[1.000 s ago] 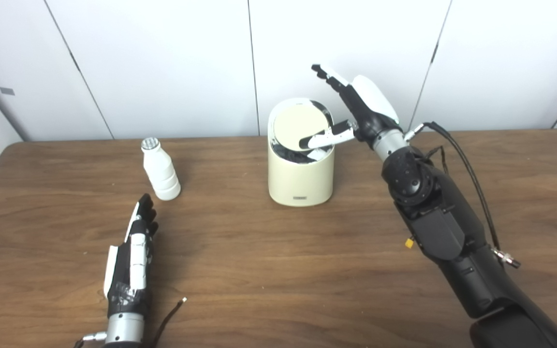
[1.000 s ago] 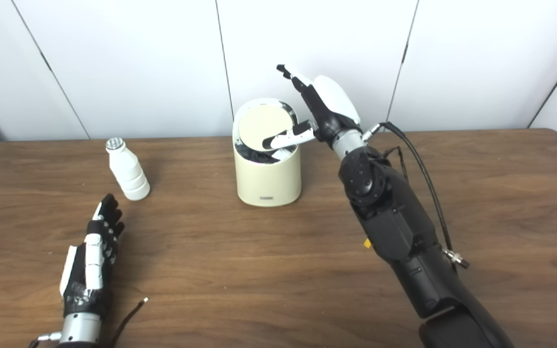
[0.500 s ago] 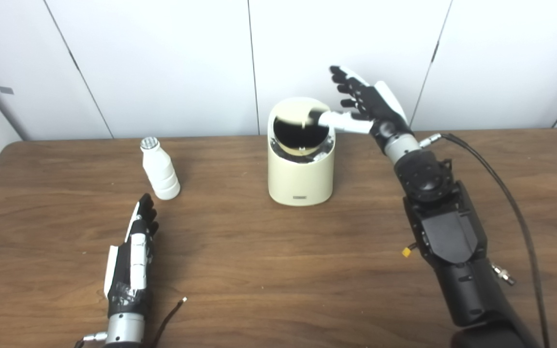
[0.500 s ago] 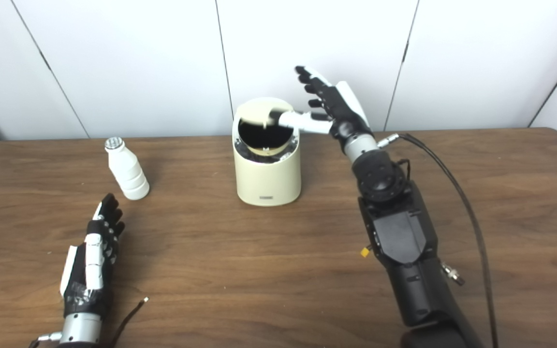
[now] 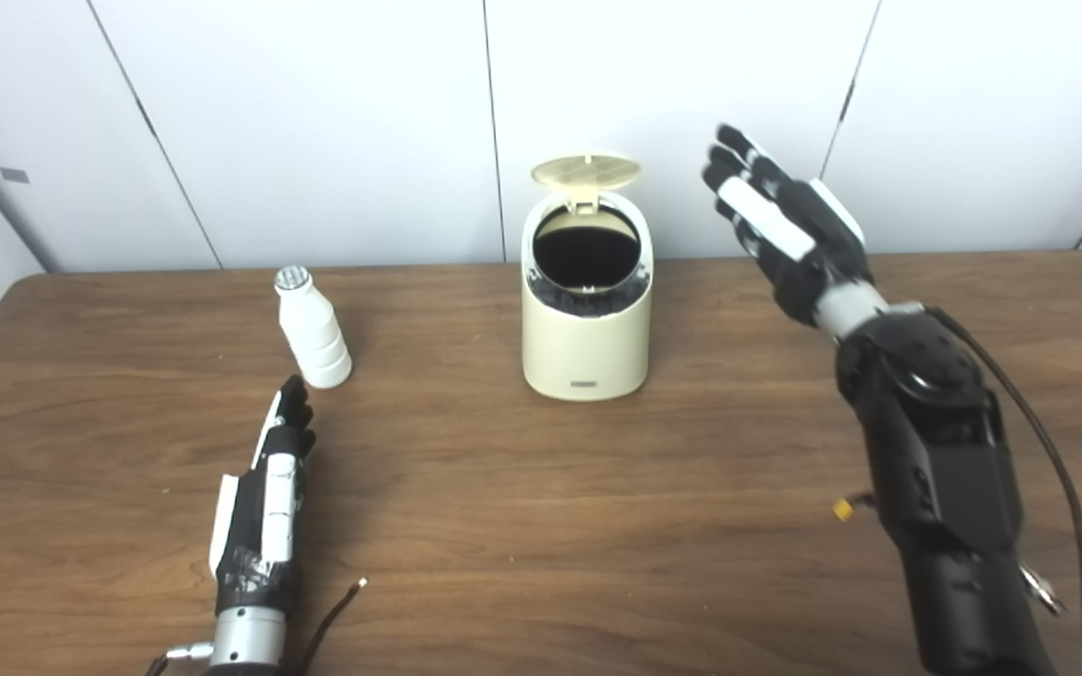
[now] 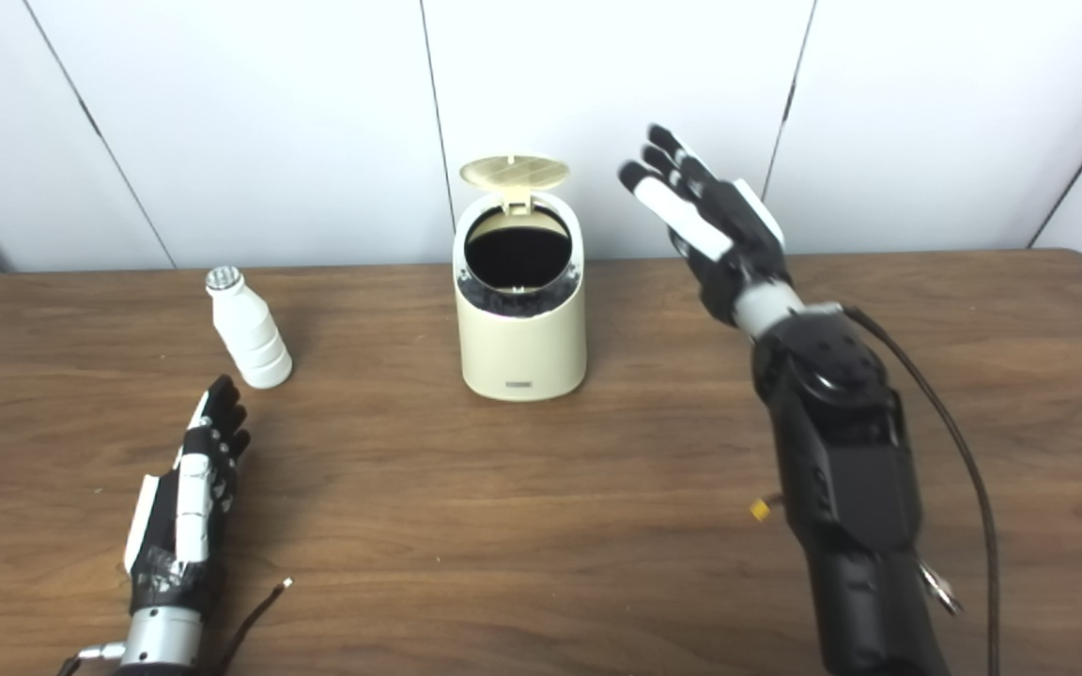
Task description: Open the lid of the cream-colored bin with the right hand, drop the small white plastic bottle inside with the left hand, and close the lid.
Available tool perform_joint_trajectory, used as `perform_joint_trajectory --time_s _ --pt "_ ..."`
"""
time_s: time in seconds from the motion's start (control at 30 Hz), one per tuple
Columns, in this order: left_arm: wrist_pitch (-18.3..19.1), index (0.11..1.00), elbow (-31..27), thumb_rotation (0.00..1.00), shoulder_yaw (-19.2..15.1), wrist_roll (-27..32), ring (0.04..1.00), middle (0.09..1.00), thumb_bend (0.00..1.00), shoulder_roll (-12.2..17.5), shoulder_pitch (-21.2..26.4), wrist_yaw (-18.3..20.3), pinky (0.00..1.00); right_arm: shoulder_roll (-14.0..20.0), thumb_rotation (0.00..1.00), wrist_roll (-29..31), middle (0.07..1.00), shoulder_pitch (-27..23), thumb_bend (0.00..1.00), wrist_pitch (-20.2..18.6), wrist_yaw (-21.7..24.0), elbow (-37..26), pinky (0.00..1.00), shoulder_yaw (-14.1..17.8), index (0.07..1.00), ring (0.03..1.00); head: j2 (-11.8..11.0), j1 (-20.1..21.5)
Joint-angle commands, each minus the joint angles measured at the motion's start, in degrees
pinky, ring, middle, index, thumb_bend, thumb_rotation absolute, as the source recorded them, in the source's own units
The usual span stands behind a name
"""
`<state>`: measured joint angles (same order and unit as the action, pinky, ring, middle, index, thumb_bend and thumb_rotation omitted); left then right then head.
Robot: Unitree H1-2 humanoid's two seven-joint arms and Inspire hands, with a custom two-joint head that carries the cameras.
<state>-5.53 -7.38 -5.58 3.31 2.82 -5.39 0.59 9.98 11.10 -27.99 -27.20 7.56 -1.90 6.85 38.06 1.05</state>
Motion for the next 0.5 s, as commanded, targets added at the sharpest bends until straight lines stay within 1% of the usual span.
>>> perform_joint_trajectory --time_s 0.0,0.17,0.27,0.3,0.33,0.4,0.47 --pt "-0.37 1.0 0.81 0.99 0.65 0.07 1.0 1.0 0.59 -0.39 -0.5 0.16 1.0 1.12 0.61 2.18 0.979 0.41 0.63 0.29 -0.75 -3.92 1.0 0.53 0.929 0.992 0.12 0.23" --pt "-0.68 1.0 0.95 1.0 0.33 0.33 1.0 1.0 0.57 0.09 -0.31 0.27 1.0 2.21 0.72 2.72 0.962 7.57 0.64 0.34 -3.02 -8.93 1.0 1.06 0.941 0.971 0.27 0.79" --pt "-0.99 1.0 1.2 1.0 0.14 0.53 1.0 1.0 0.57 0.61 -0.22 0.51 1.0 2.92 0.8 1.73 0.973 11.38 0.62 2.07 -2.01 -10.76 1.0 1.07 0.951 0.99 0.35 1.16" --pt "-0.73 1.0 1.1 1.0 0.05 0.68 1.0 1.0 0.56 0.76 -0.22 0.54 1.0 3.08 0.81 1.54 0.975 13.15 0.61 4.78 -1.33 -10.79 1.0 1.11 0.954 0.993 0.52 1.3" --pt "-0.51 1.0 0.99 1.0 -0.05 0.79 1.0 1.0 0.57 0.9 -0.23 0.54 1.0 3.28 0.79 1.02 0.976 14.66 0.63 7.5 -0.8 -10.8 1.0 0.89 0.958 0.997 0.61 1.56" --pt "0.11 1.0 0.57 1.0 -0.24 1.22 1.0 1.0 0.58 0.97 -0.26 0.46 1.0 3.33 0.79 0.3 0.971 17.54 0.67 12.45 0.0 -10.6 1.0 0.74 0.959 0.995 0.66 1.83" --pt "0.62 1.0 0.3 0.98 -0.32 1.47 1.0 1.0 0.58 1.15 -0.28 0.46 1.0 3.21 0.8 -0.3 0.972 19.29 0.71 15.56 0.32 -10.37 1.0 0.43 0.96 0.992 0.7 2.16"
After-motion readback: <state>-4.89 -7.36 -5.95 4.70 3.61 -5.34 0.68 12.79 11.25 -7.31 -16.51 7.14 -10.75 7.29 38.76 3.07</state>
